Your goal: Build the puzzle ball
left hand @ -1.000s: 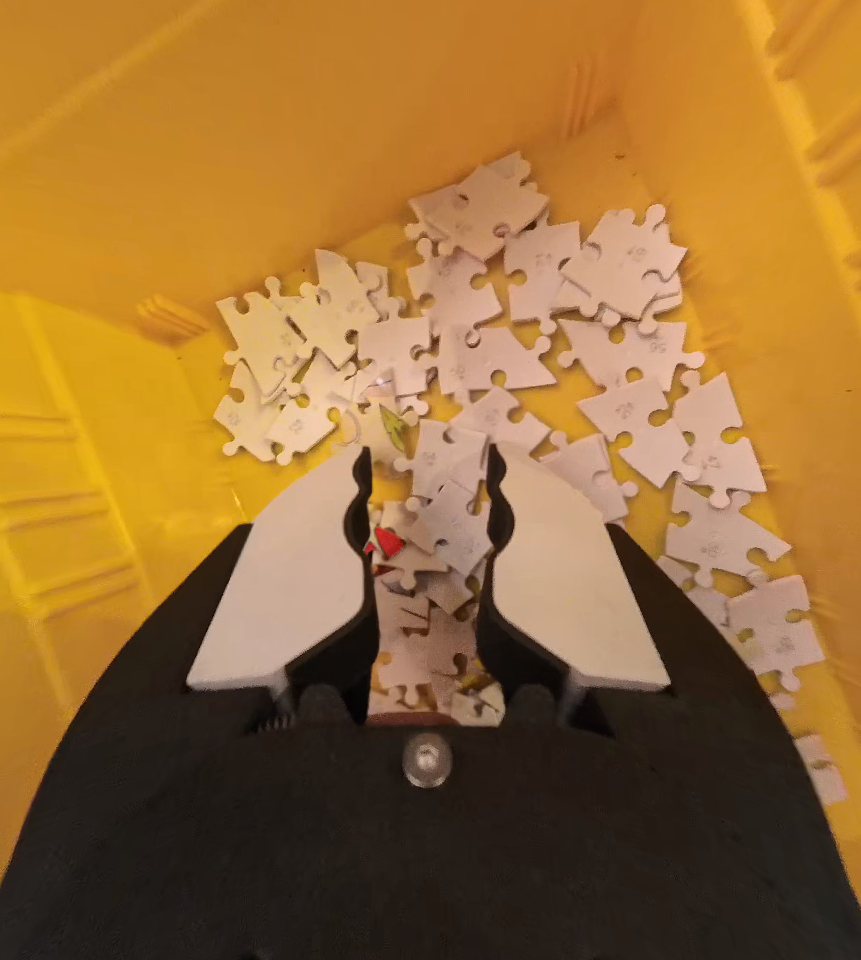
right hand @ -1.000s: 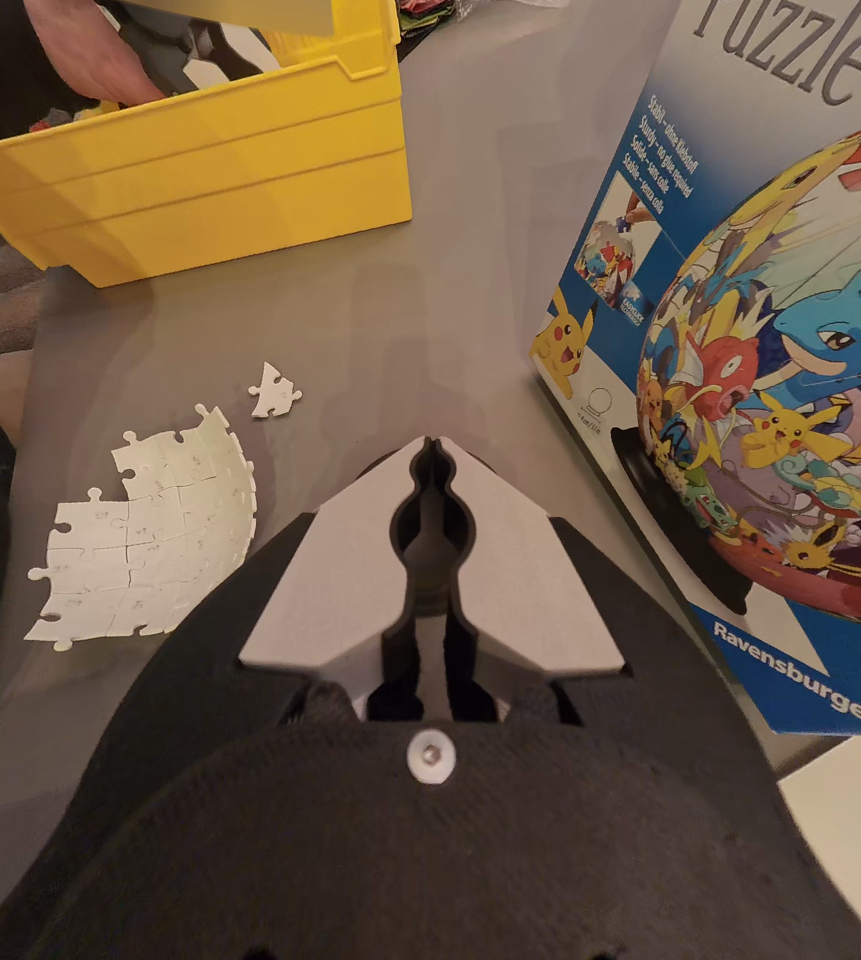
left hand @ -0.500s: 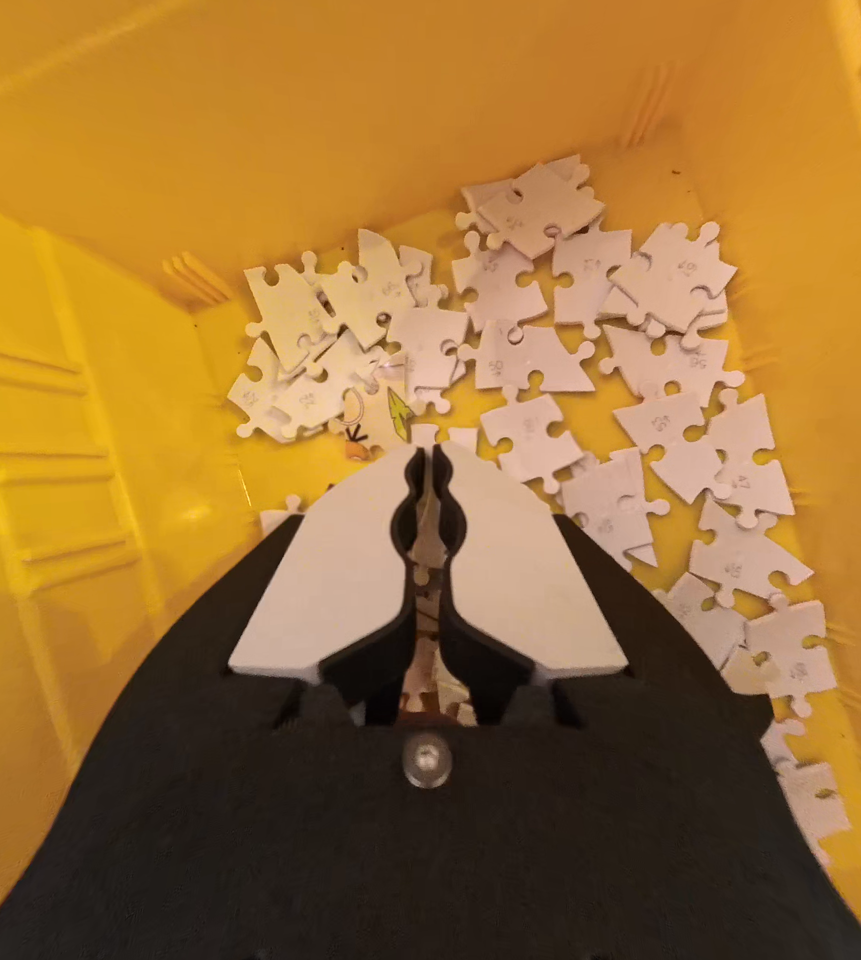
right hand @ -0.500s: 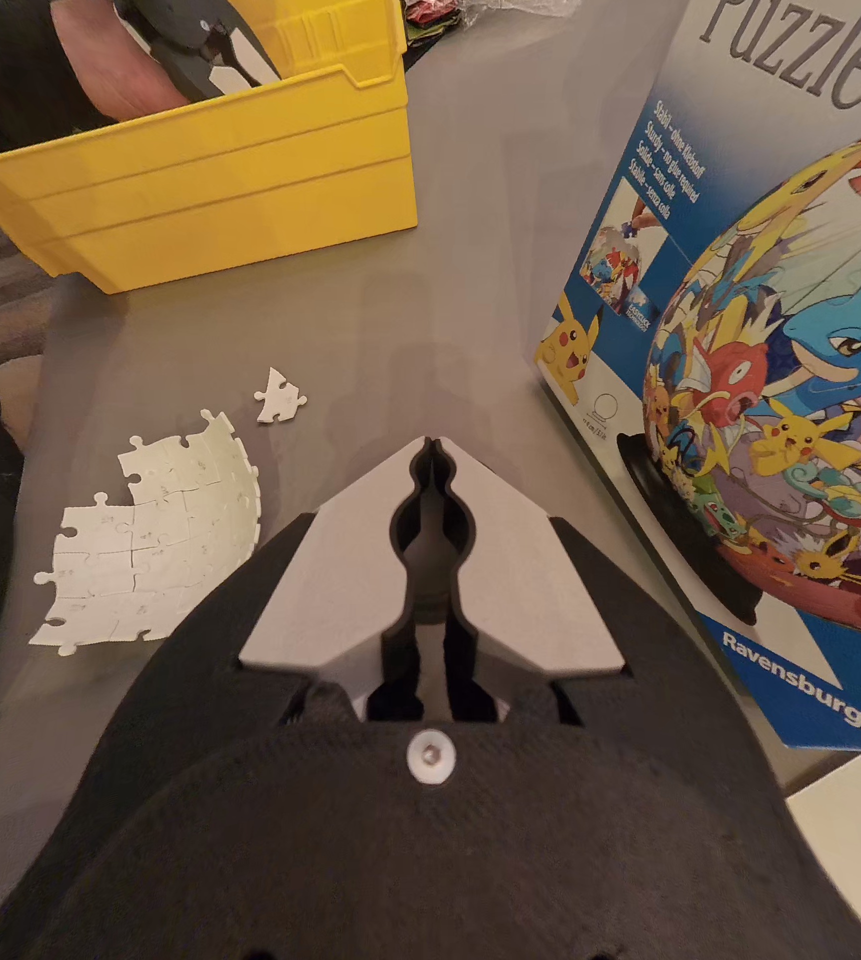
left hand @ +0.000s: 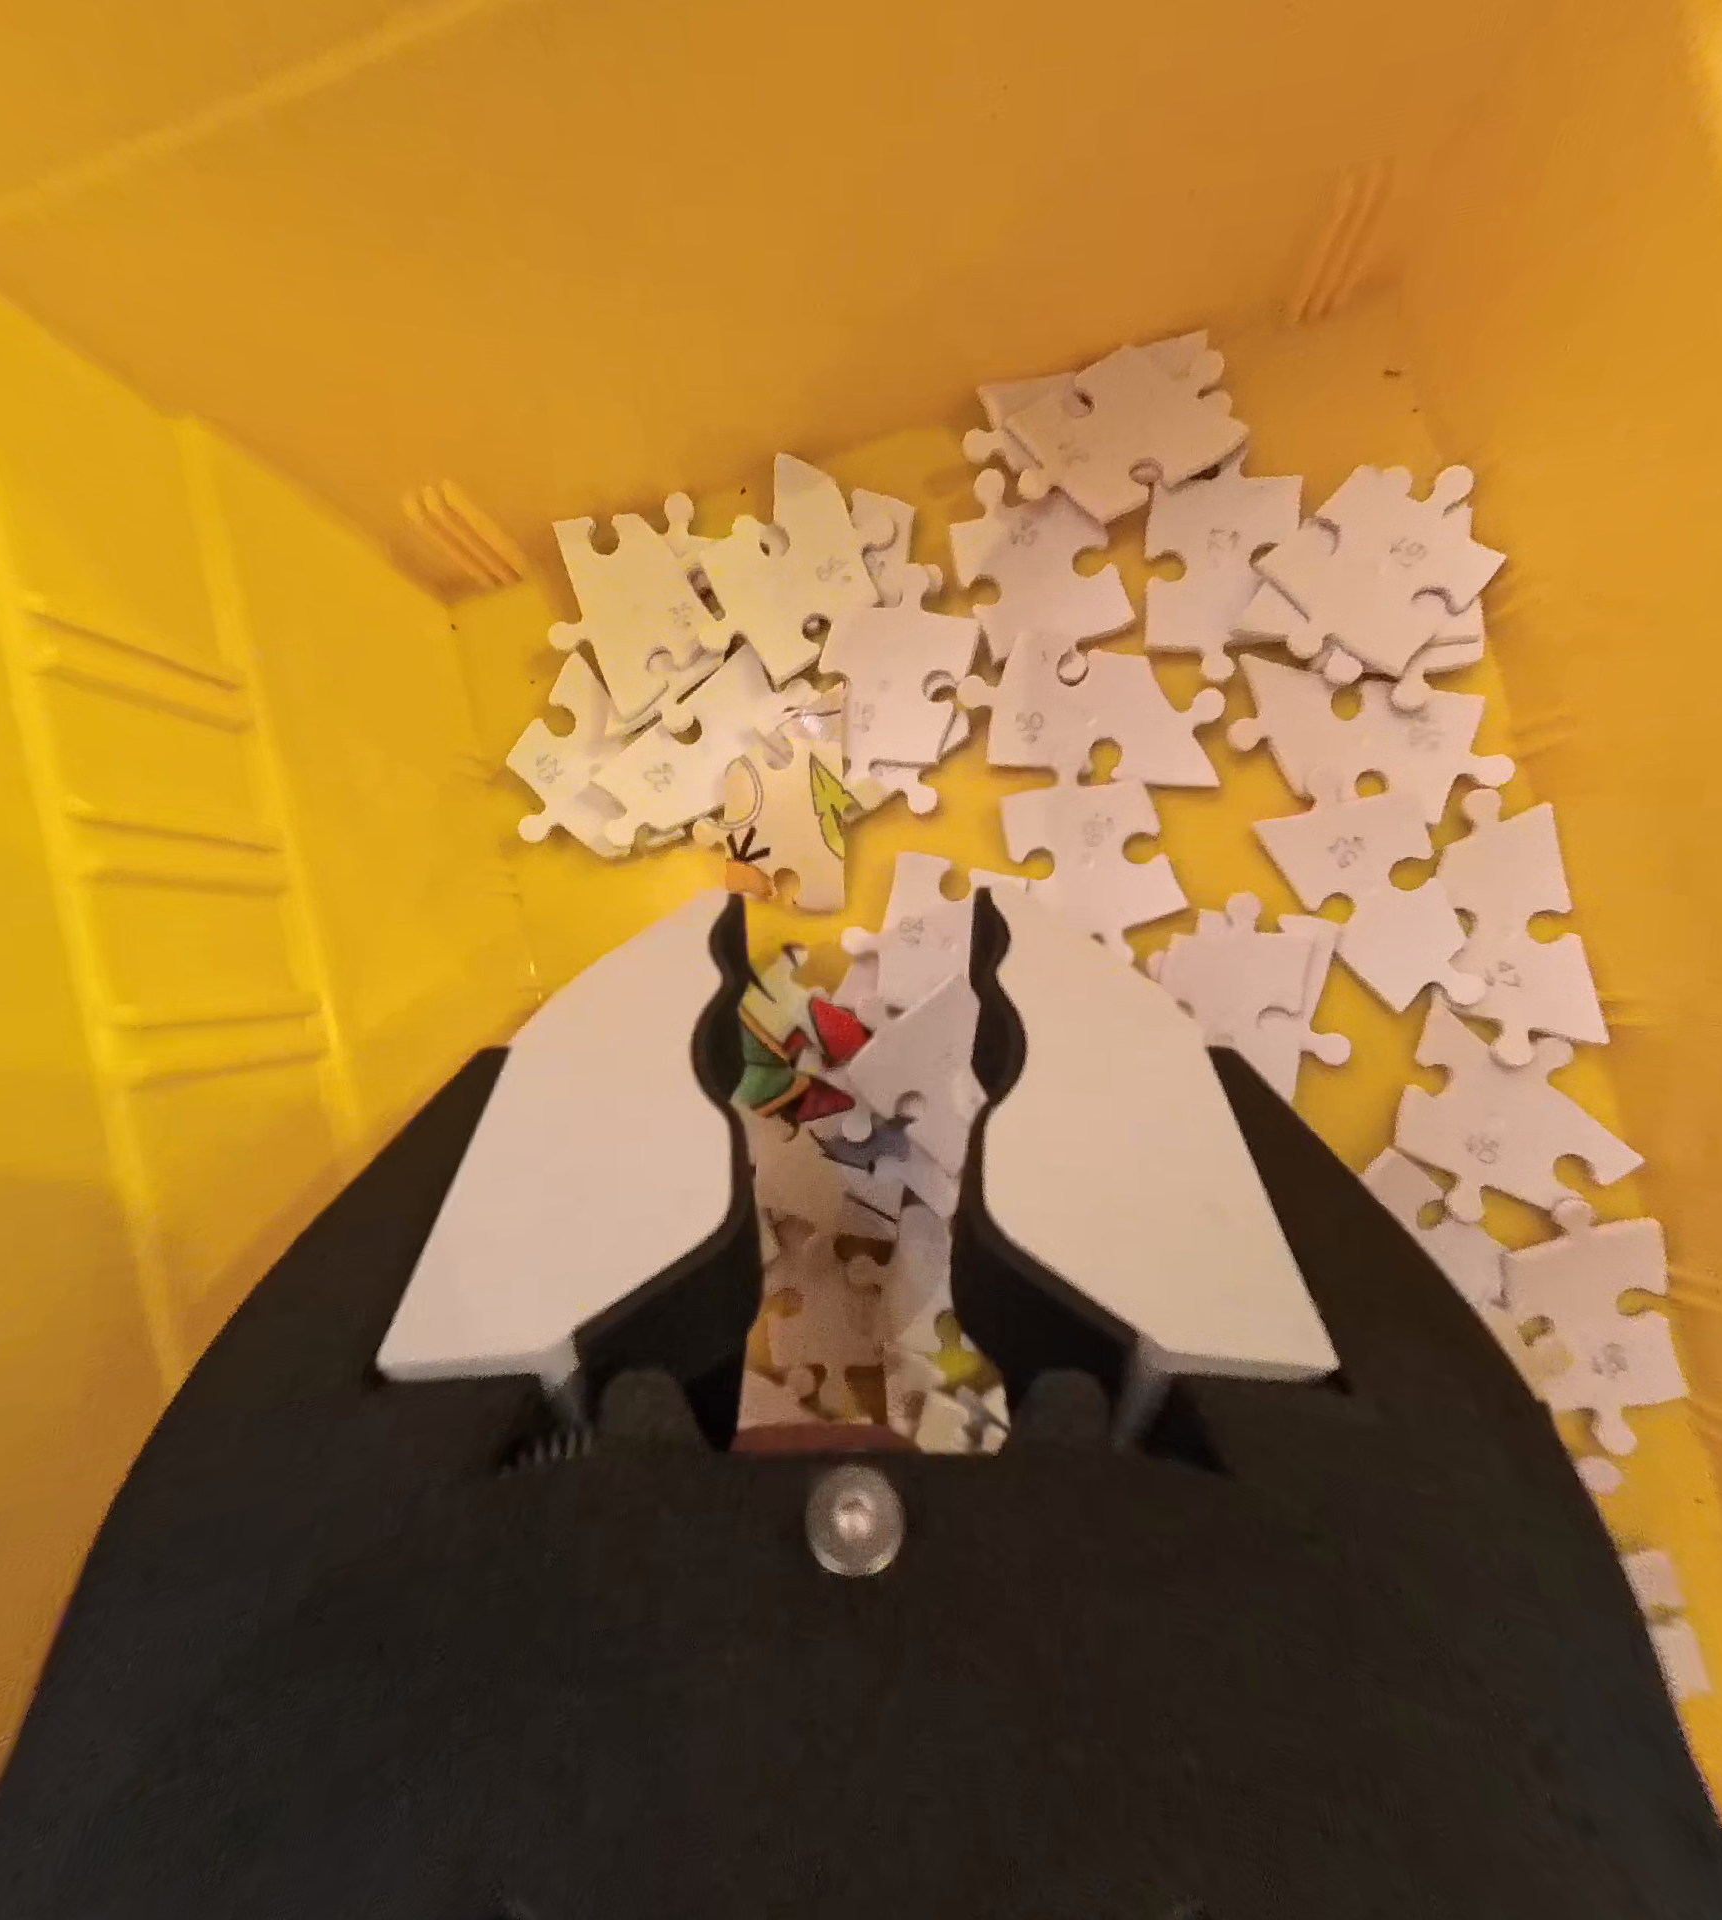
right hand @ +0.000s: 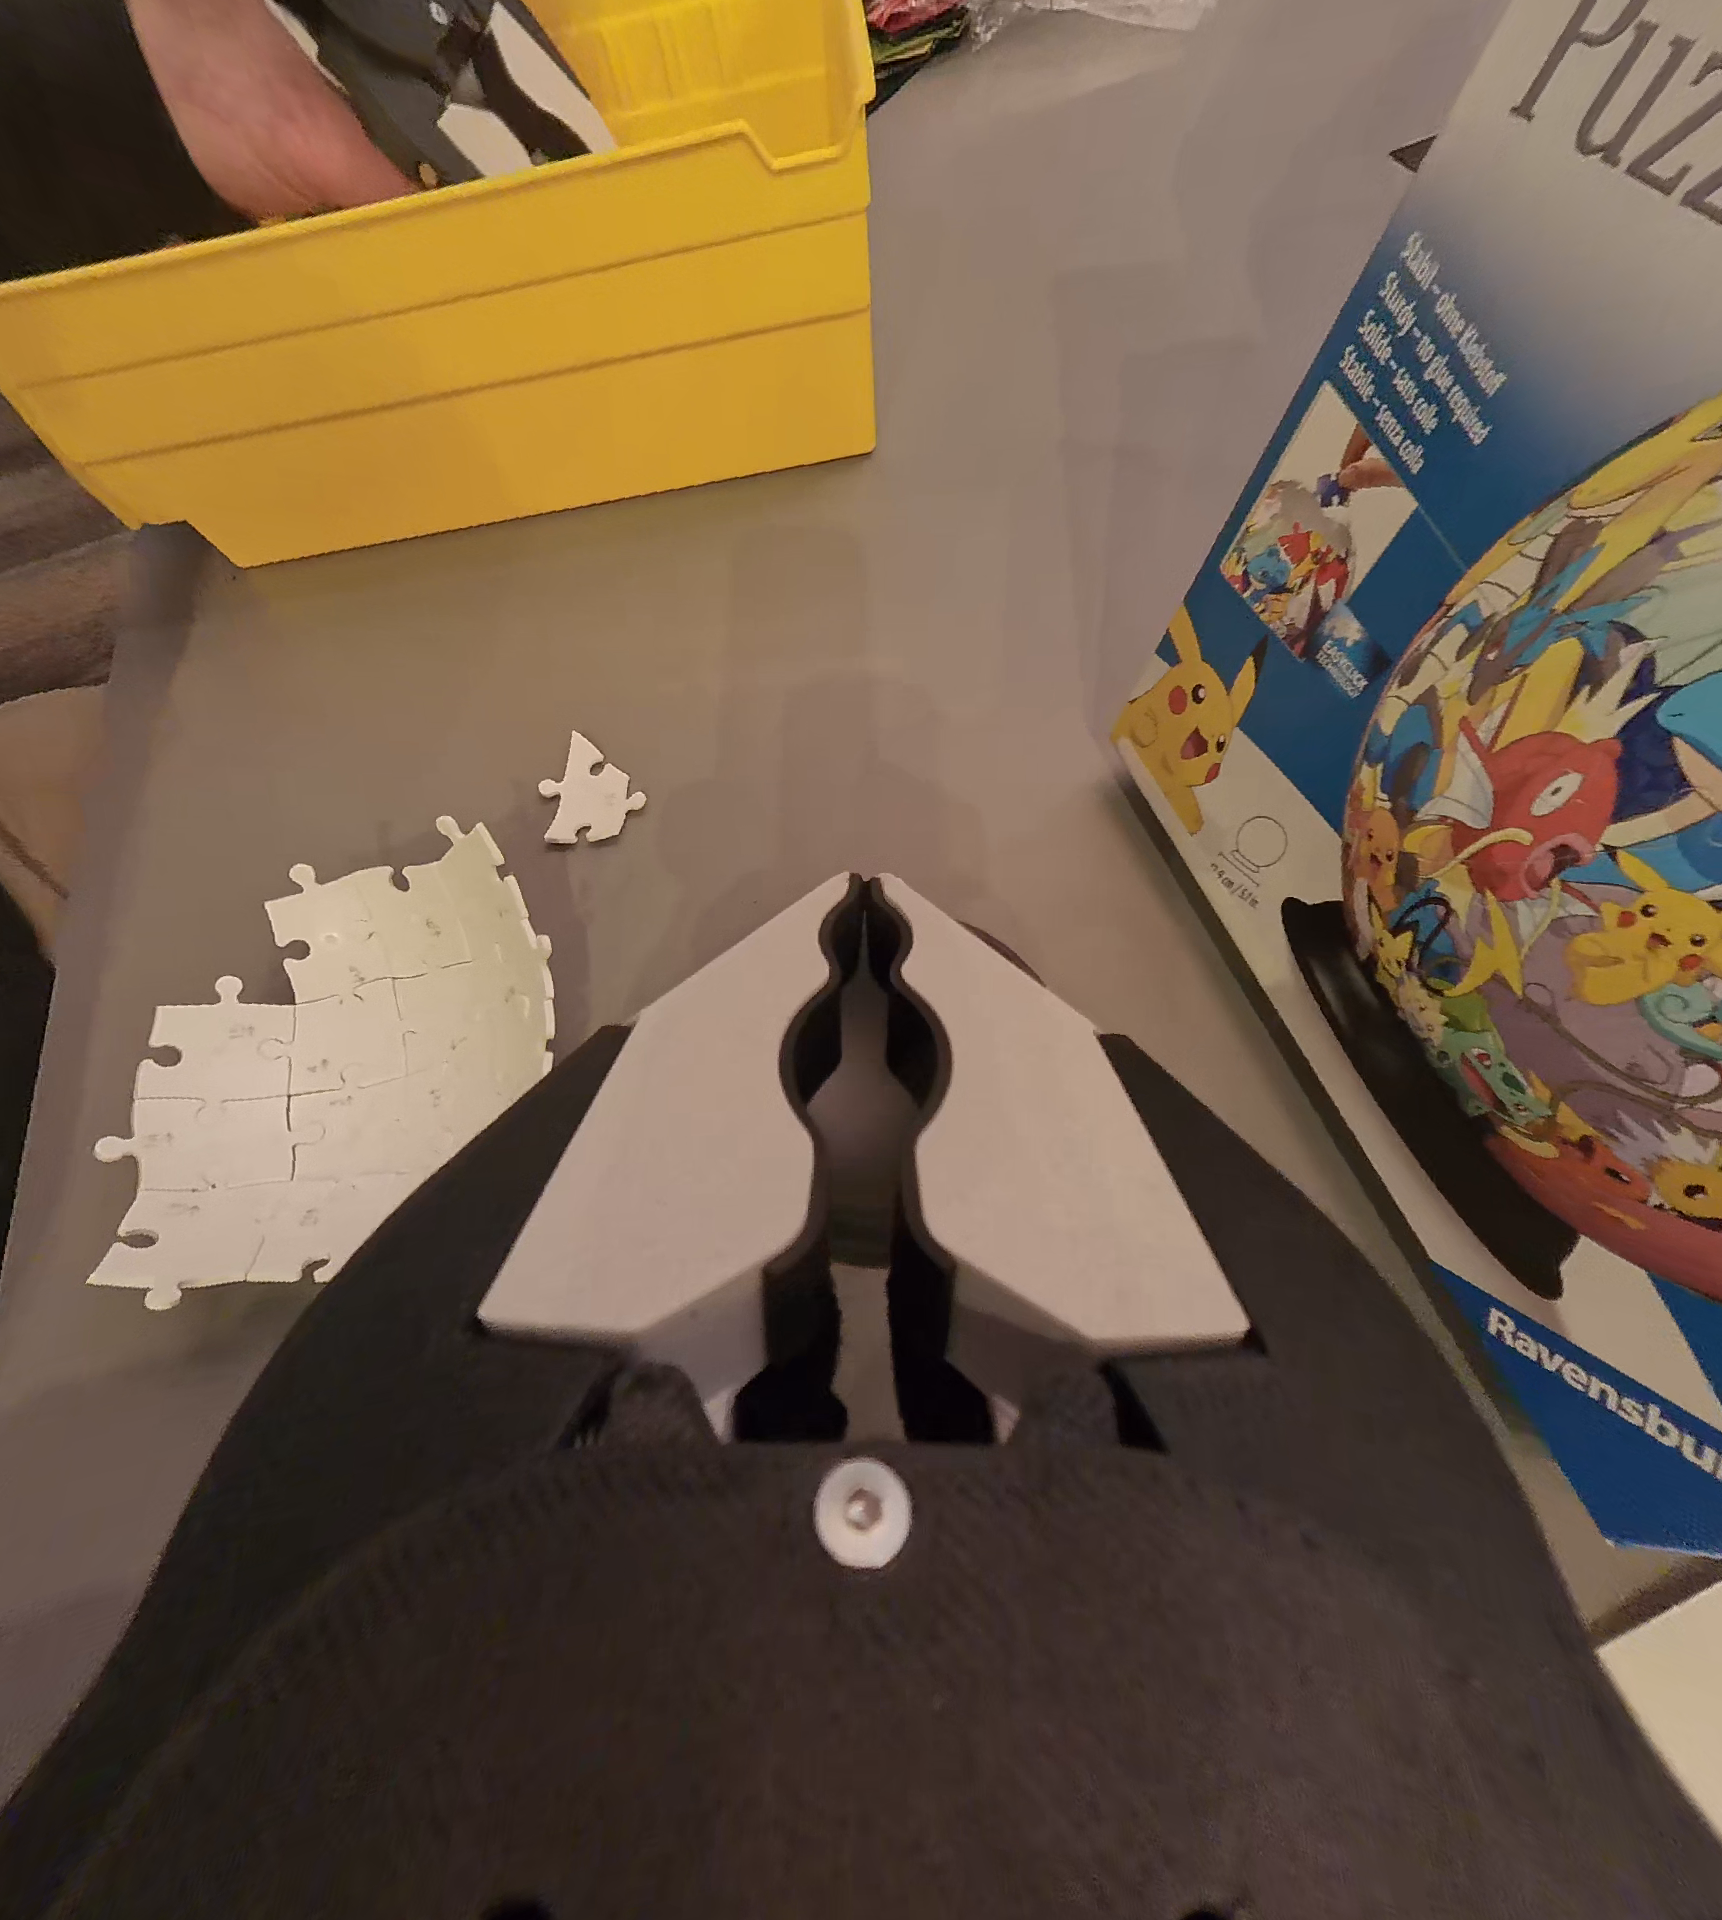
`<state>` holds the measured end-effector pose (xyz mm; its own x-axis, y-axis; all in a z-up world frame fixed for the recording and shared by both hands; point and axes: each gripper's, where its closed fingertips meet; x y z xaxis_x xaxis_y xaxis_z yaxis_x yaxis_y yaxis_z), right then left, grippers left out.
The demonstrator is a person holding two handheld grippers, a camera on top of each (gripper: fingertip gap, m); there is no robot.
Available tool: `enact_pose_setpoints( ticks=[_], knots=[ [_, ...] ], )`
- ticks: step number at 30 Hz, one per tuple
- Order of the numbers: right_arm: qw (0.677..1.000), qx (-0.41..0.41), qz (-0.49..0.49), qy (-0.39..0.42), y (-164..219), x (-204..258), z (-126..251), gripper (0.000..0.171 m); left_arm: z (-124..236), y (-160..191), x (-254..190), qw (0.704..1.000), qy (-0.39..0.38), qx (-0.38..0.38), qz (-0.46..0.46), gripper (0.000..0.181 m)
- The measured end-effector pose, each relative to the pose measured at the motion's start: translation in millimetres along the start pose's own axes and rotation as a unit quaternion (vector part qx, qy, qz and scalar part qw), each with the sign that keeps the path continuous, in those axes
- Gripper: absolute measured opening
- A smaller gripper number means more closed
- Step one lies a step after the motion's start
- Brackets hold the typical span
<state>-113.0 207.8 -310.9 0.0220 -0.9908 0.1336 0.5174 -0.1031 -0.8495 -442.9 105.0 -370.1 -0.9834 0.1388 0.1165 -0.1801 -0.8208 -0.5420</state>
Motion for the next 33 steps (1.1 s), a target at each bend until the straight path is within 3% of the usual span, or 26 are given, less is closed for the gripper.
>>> enact_pose_setpoints(
  ticks=[6, 12, 19, 33],
  knots=[
    [1.0, 0.001, 0.002, 0.001, -0.5, 0.6, 0.3, 0.0, 4.1, 9.3, 1.3, 0.999, 0.021, 0.025, 0.031, 0.022],
    [1.0, 0.006, -0.01, -0.009, 6.9, -0.3, -5.3, 0.0, 16.8, 7.8, 6.3, 1.0, 0.0, 0.005, 0.025, 0.026],
    [1.0, 0.003, -0.015, -0.011, 8.1, -1.6, -4.7, 0.0, 1.1, -3.1, 0.4, 1.0, 0.014, 0.016, -0.007, 0.038],
    [1.0, -0.002, -0.02, -0.013, 8.1, -3.0, -3.1, 0.0, -11.0, -9.9, 11.3, 0.998, -0.026, 0.026, -0.044, 0.014]
  ],
)
Point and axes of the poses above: each gripper's, where its closed fingertips meet, z back along the fingers, y out of its underside, x = y × z across the jaws
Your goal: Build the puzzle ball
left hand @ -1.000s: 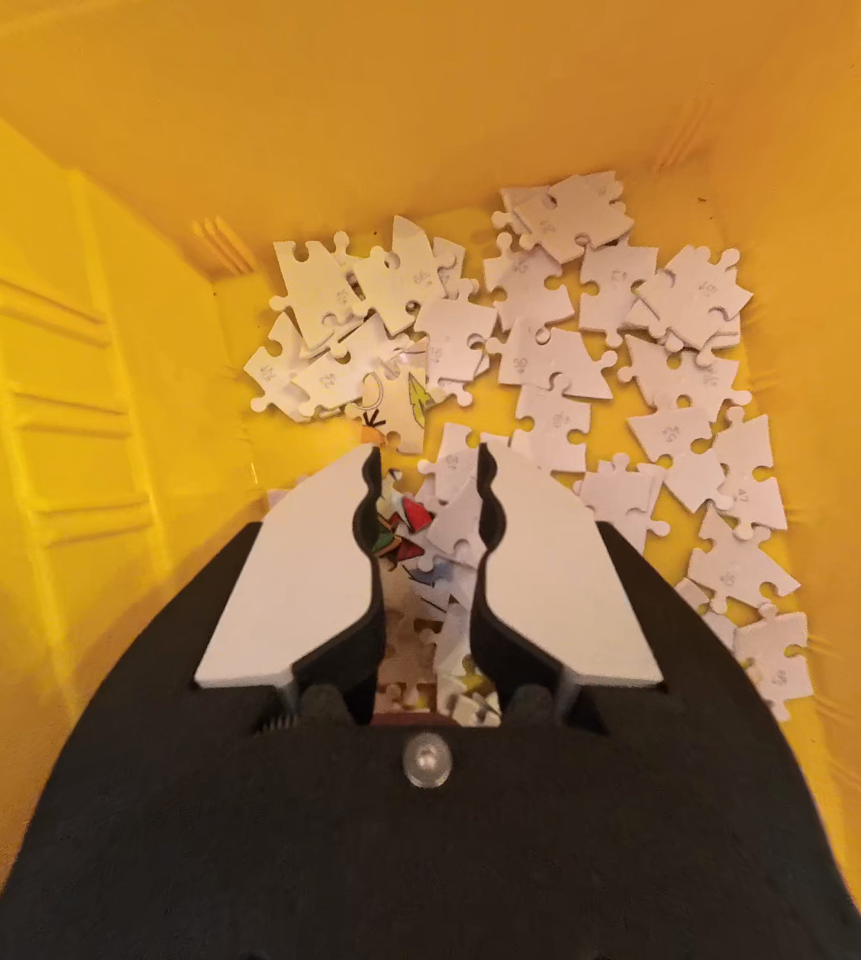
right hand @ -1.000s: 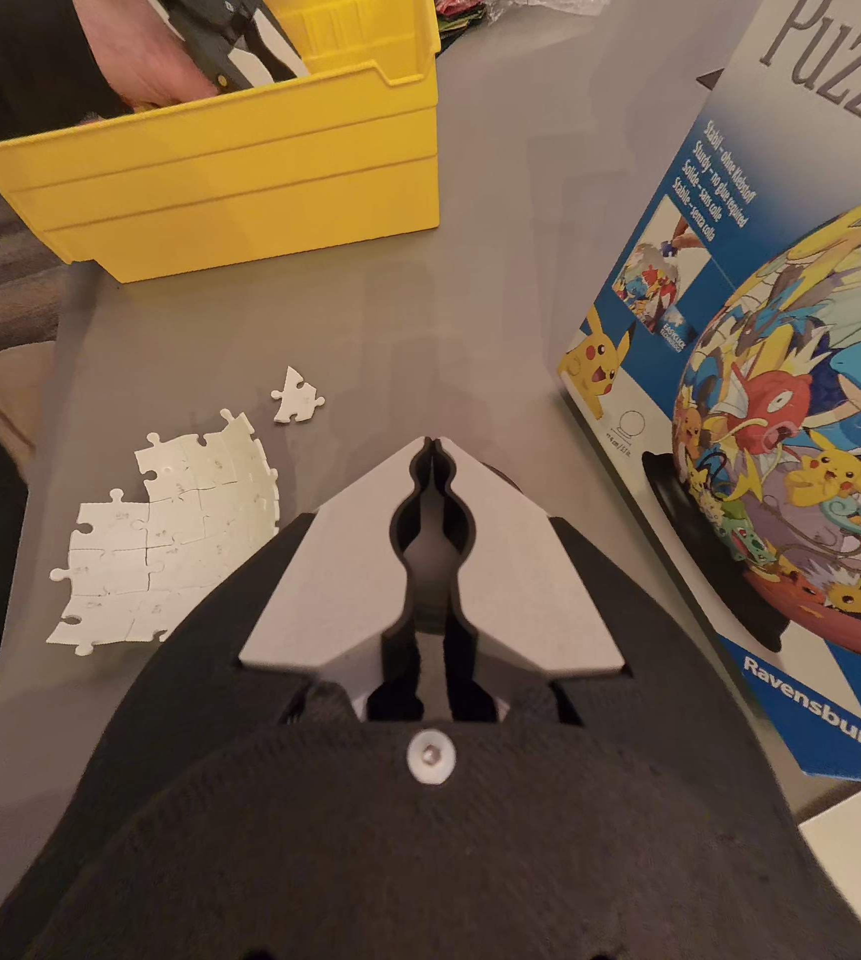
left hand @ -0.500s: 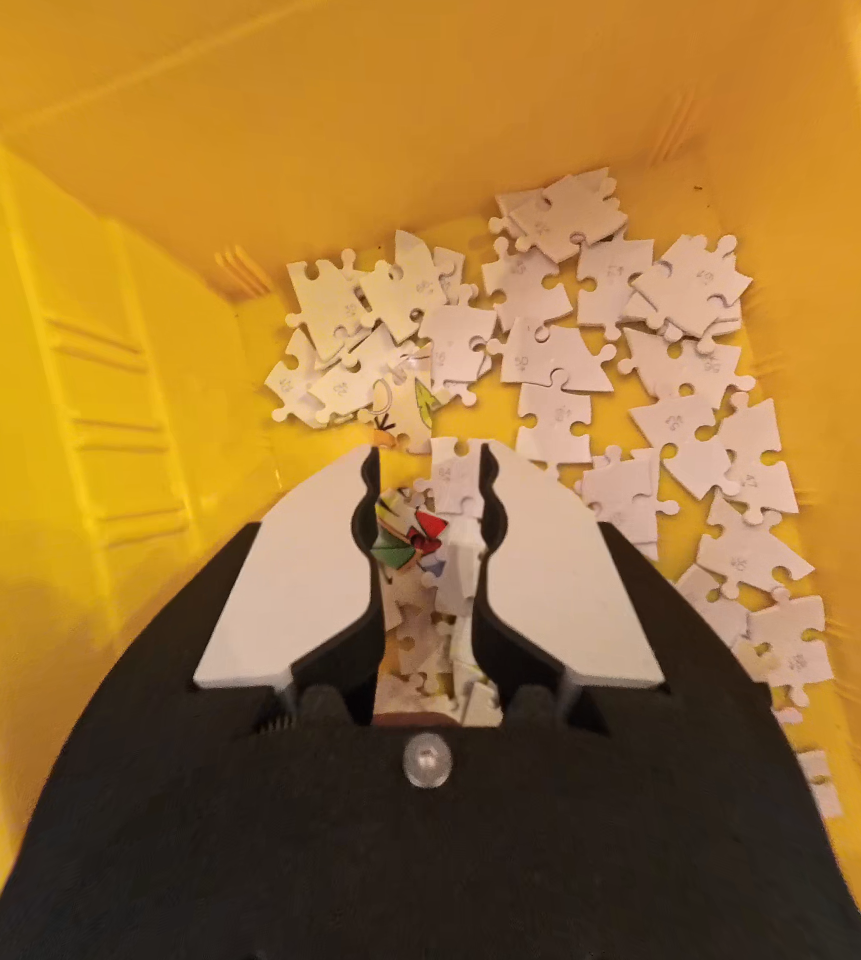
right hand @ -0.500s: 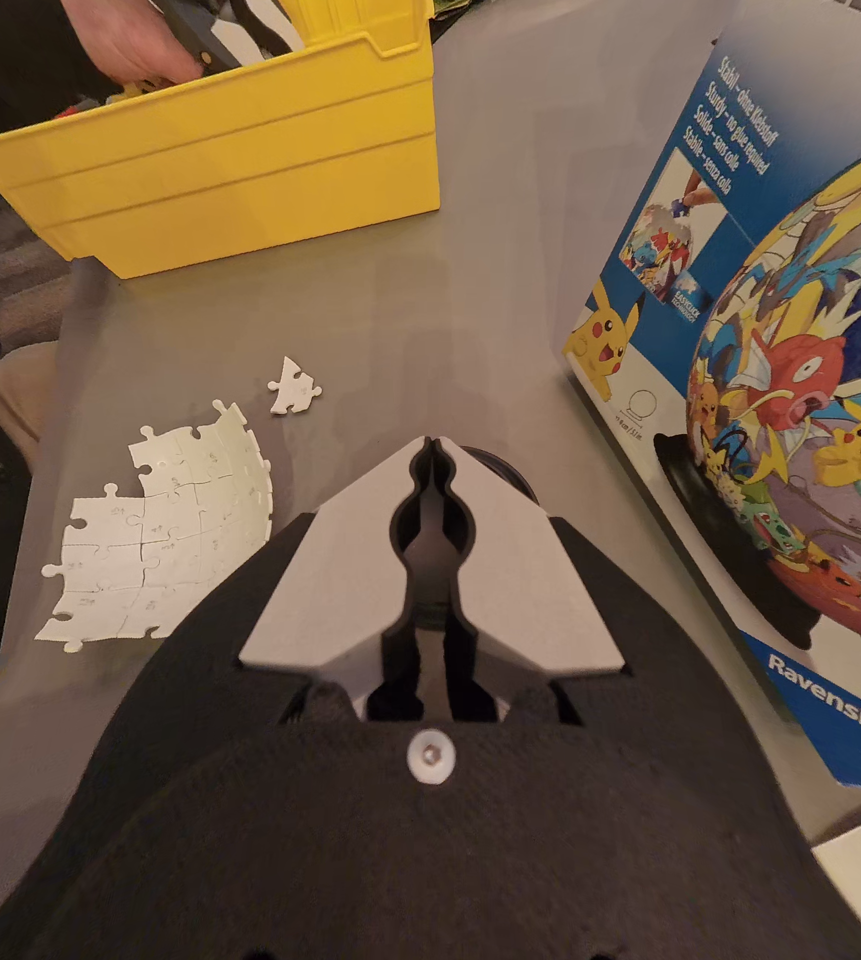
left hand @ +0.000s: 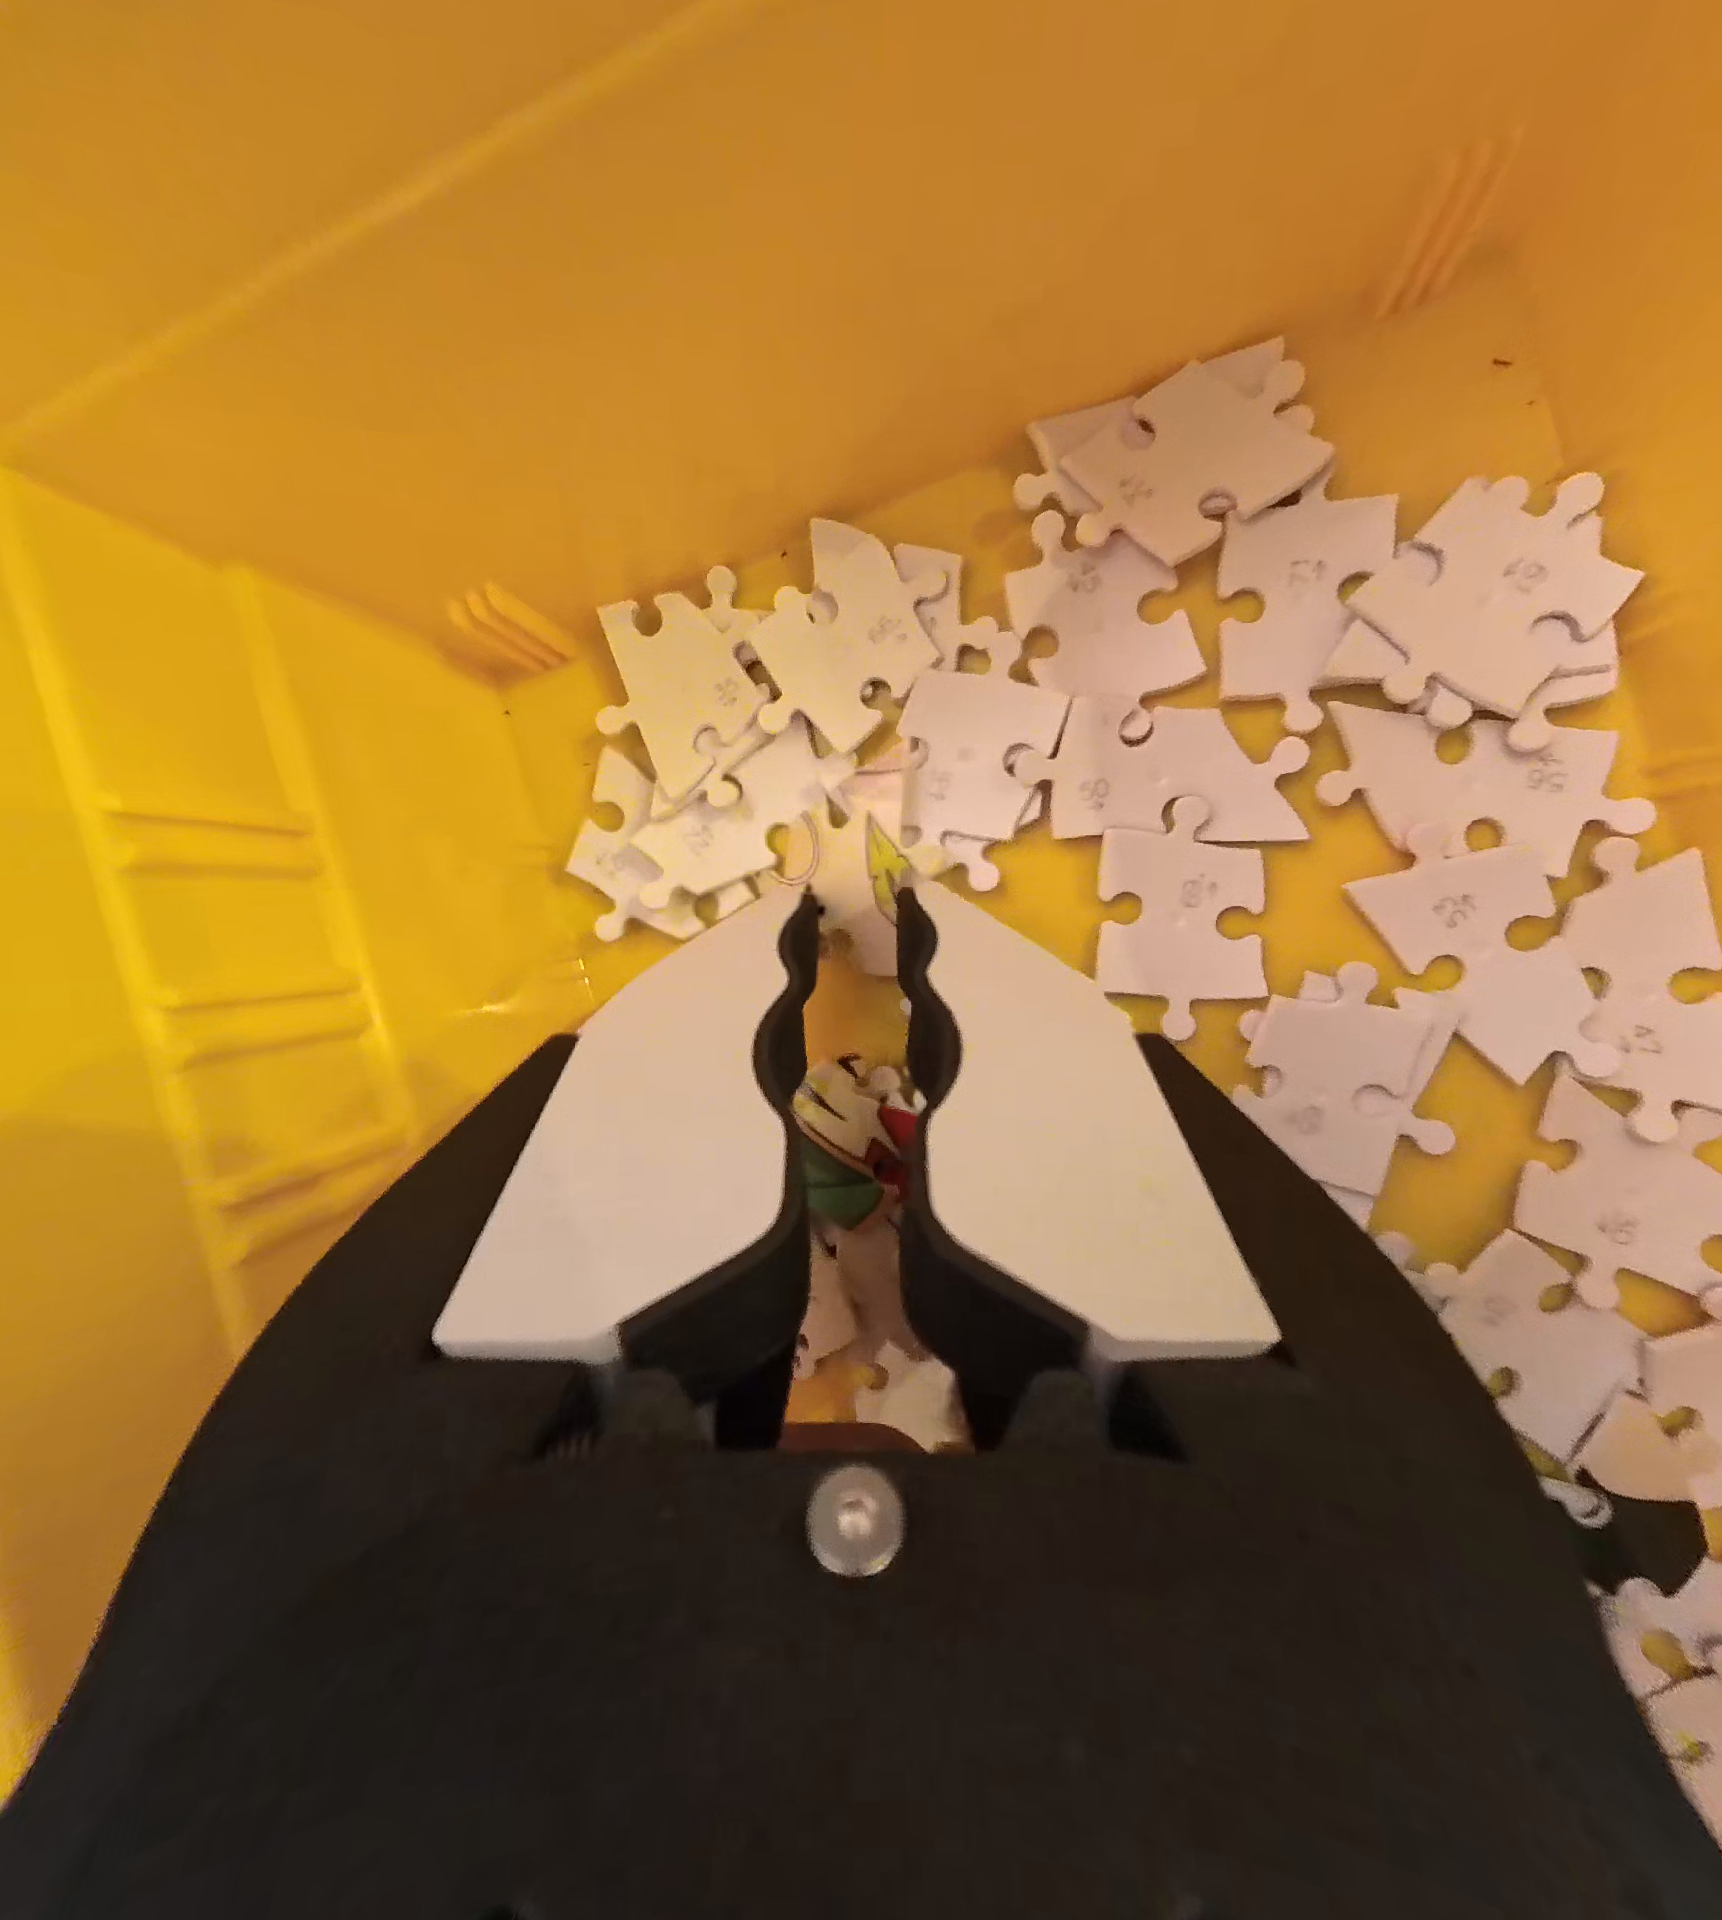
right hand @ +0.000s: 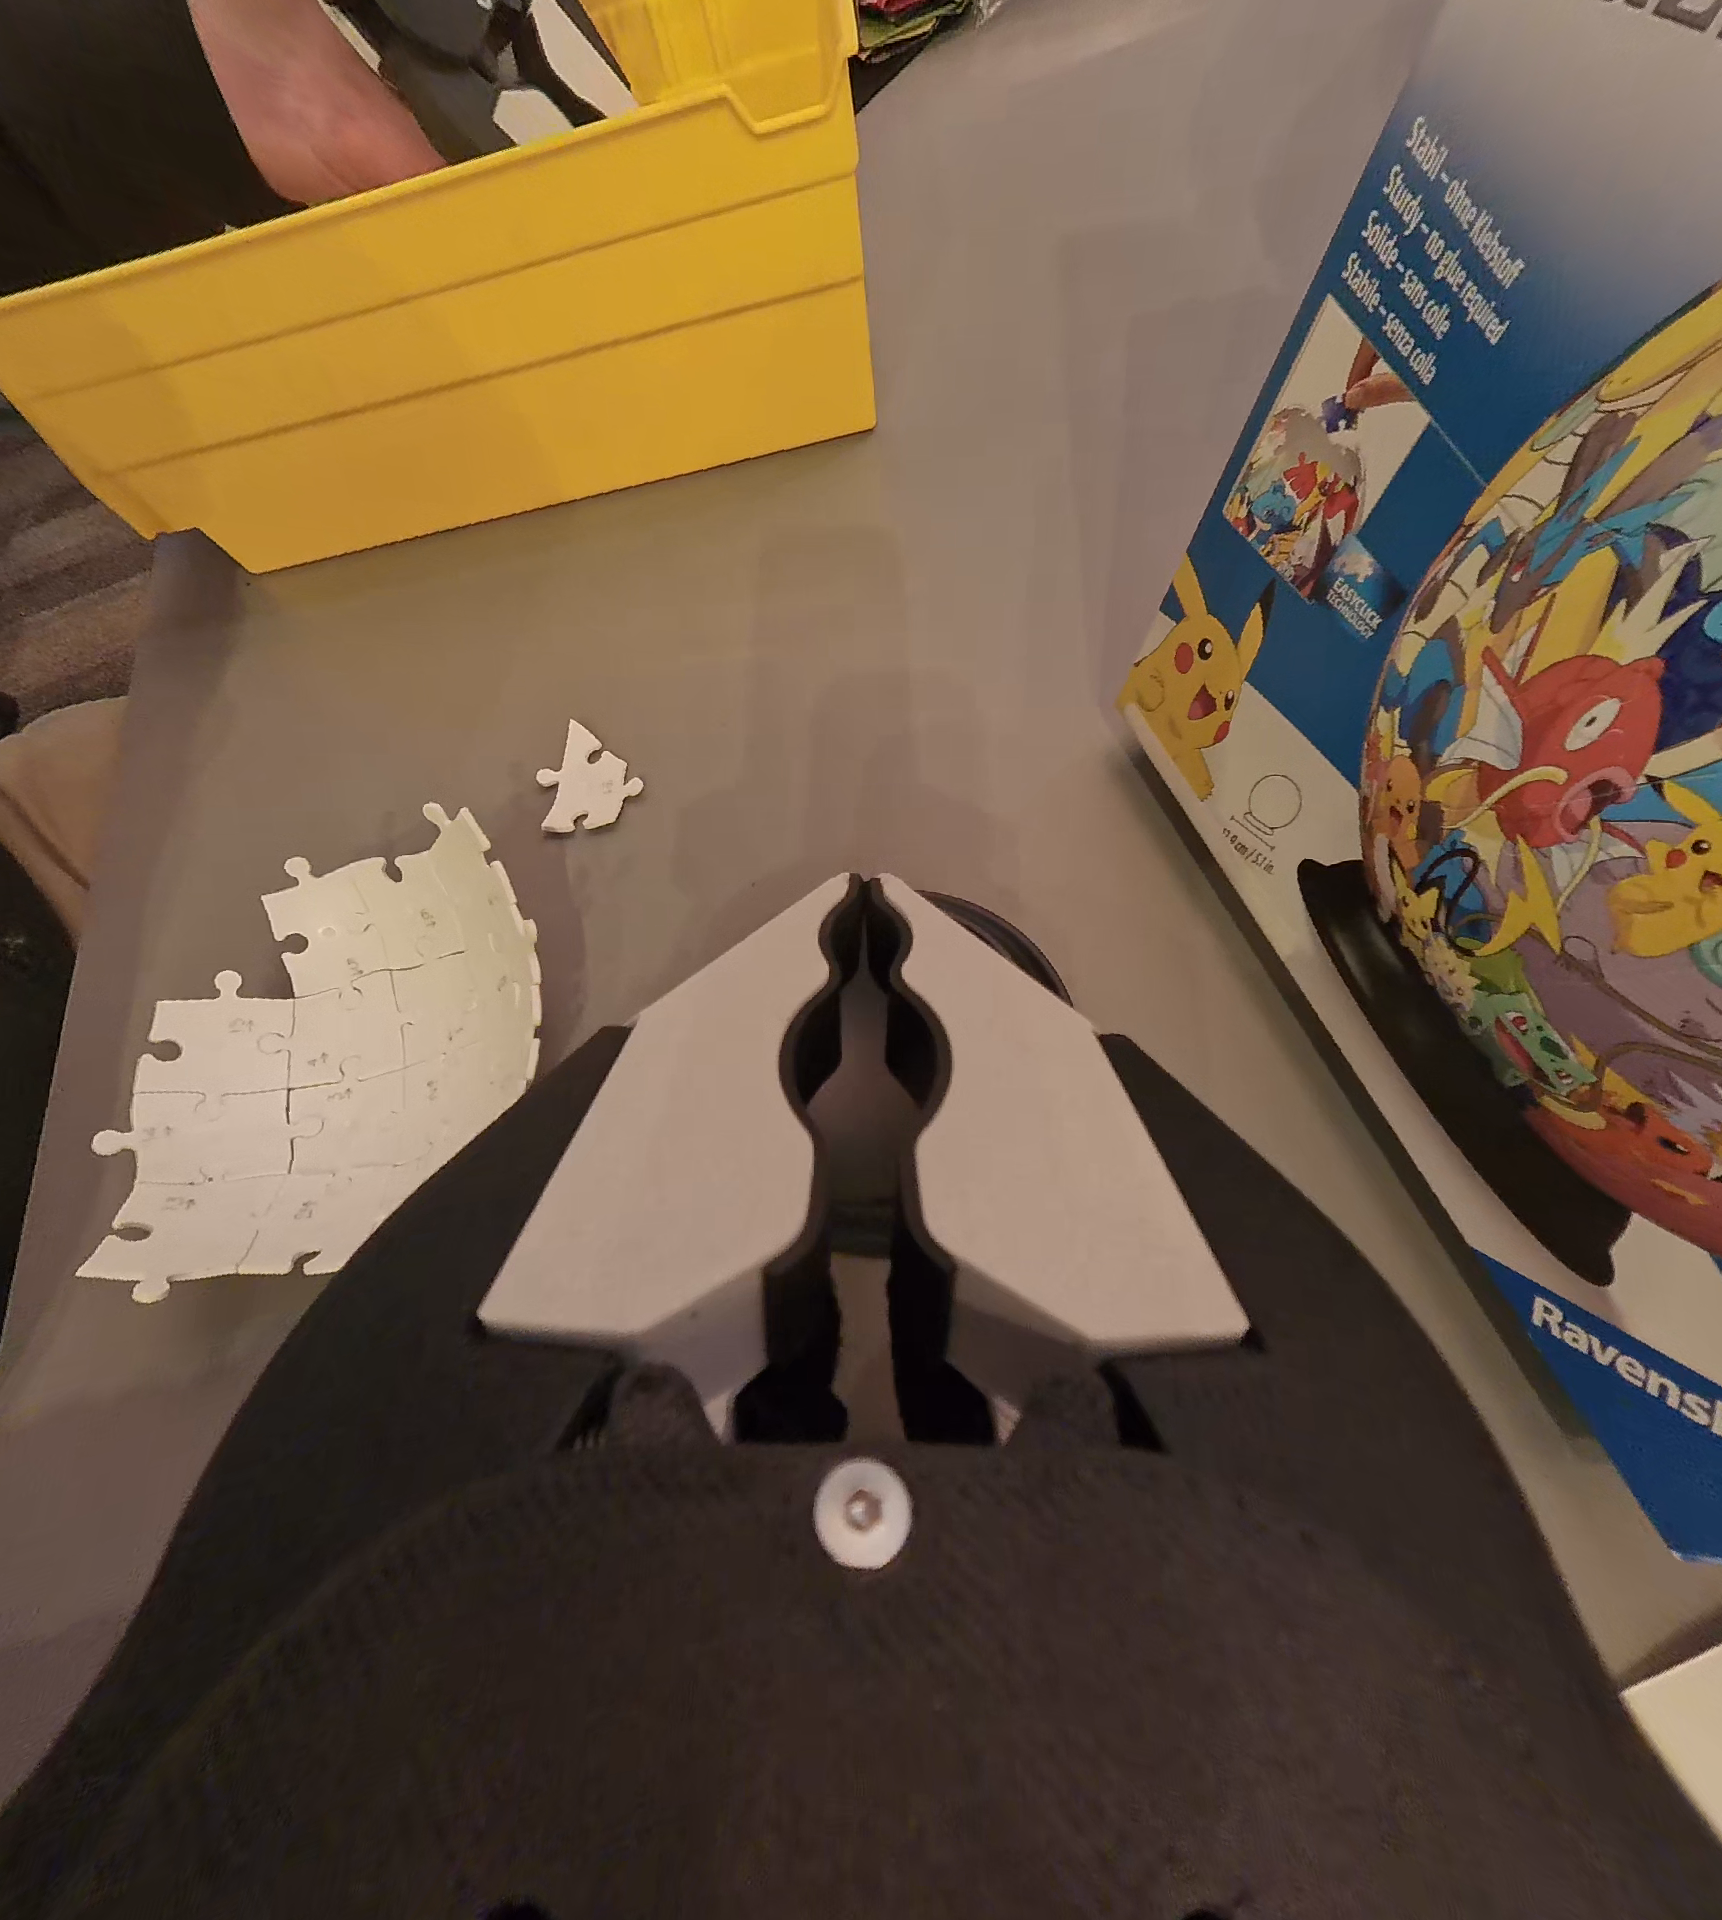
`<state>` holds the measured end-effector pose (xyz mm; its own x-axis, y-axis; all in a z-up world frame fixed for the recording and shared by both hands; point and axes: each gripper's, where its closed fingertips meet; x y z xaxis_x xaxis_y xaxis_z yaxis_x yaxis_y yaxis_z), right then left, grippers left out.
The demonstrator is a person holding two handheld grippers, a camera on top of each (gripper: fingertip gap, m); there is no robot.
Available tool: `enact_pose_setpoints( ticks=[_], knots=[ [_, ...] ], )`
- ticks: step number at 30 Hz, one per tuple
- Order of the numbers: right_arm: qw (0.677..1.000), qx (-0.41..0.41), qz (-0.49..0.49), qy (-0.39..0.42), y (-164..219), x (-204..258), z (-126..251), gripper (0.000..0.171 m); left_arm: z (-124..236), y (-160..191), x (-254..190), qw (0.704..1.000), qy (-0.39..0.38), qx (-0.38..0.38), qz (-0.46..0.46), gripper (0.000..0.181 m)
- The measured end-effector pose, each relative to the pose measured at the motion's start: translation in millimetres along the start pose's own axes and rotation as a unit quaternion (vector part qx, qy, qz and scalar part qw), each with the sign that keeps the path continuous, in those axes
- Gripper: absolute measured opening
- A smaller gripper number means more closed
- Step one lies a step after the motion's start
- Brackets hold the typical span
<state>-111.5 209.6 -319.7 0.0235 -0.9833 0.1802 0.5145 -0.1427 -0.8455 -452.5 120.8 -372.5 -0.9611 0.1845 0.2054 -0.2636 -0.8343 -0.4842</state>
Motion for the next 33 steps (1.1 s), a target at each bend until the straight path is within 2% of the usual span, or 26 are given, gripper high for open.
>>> enact_pose_setpoints(
  ticks=[9, 17, 21, 25, 26, 33],
  knots=[
    [1.0, 0.0, -0.002, -0.004, 0.6, 1.2, -1.9, 0.0, 12.3, -9.9, 5.3, 0.999, 0.006, -0.044, 0.027, 0.002],
    [1.0, -0.011, 0.004, -0.003, -7.6, 4.0, 3.5, 0.0, 25.8, -19.5, -3.6, 0.995, 0.037, -0.075, 0.062, 0.002],
    [1.0, -0.013, 0.007, -0.007, -9.4, 7.4, 3.1, 0.0, 43.6, -25.9, -21.4, 0.984, 0.104, -0.105, 0.096, 0.002],
    [1.0, -0.012, 0.002, -0.012, -7.7, 8.0, 0.8, 0.0, 55.4, -30.4, -48.9, 0.936, 0.26, -0.143, 0.188, 0.002],
    [1.0, -0.012, 0.001, -0.013, -7.4, 8.1, 0.3, 0.0, 52.8, -26.3, -52.3, 0.932, 0.274, -0.134, 0.197, 0.002],
    [1.0, -0.009, -0.003, -0.014, -4.2, 6.4, -0.7, 0.0, 21.4, 8.3, -44.5, 0.948, 0.23, -0.043, 0.216, 0.004]
  ],
)
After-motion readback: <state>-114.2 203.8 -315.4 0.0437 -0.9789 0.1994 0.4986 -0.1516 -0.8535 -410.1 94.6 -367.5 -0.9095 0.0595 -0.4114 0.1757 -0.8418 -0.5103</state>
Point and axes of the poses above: each gripper's, where its closed fingertips meet, z back along the fingers, y out of its underside, x = y × z across the jaws
